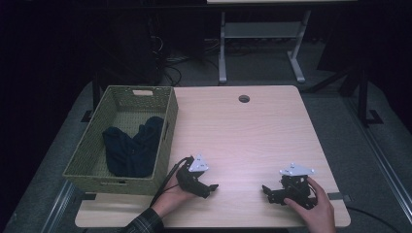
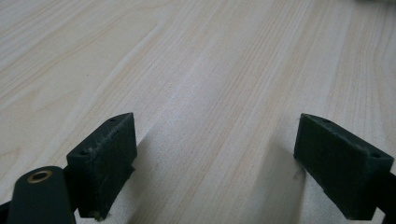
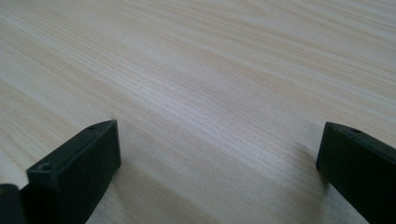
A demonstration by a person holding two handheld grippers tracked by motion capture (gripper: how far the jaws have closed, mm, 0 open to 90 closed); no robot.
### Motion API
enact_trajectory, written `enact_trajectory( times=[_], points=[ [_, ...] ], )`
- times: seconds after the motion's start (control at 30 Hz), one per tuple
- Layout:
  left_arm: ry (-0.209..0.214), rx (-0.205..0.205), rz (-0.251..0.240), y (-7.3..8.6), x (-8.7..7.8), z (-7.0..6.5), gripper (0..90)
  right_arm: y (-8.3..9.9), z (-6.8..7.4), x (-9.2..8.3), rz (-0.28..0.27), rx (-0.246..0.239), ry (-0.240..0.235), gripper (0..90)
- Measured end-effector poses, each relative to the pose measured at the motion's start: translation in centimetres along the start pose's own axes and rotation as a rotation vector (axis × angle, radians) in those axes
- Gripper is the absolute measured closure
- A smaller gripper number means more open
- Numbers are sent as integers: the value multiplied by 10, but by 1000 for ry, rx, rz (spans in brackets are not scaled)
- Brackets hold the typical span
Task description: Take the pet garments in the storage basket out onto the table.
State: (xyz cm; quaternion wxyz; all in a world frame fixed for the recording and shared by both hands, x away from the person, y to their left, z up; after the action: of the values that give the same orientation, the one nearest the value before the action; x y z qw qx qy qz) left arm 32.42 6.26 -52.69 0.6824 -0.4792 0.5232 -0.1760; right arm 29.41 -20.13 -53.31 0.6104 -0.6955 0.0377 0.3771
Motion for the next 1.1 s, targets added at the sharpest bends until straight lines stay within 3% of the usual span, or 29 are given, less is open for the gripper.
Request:
enact_trajectory(
  times=[0.33, 0.5, 0.57, 1.1],
  points=[
    [0, -8, 20, 0, -2, 3, 130, 0, 0, 0, -1, -1, -2, 0],
    [-6, -31, 27, -1, -4, 6, 133, 0, 0, 0, -1, -1, -2, 0],
    [1, -49, 25, -1, -4, 6, 133, 0, 0, 0, -1, -1, -2, 0],
    [6, -55, -7, -13, -10, 8, 134, 0, -1, -1, 0, -9, -8, 0]
  ],
)
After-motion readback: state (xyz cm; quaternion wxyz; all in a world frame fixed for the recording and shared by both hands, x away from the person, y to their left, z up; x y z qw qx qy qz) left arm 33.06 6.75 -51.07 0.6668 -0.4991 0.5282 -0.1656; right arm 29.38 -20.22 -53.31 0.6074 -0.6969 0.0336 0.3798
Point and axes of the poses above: each handheld gripper's, and its own axes: x roughly forward along the jaws, y roughly out of its underside, z roughly to its left, the point moved 7 cm from there along x, roughly forward along the jaws, and after that the axes turned 11 degrees about -z, right-handed, at the moved point
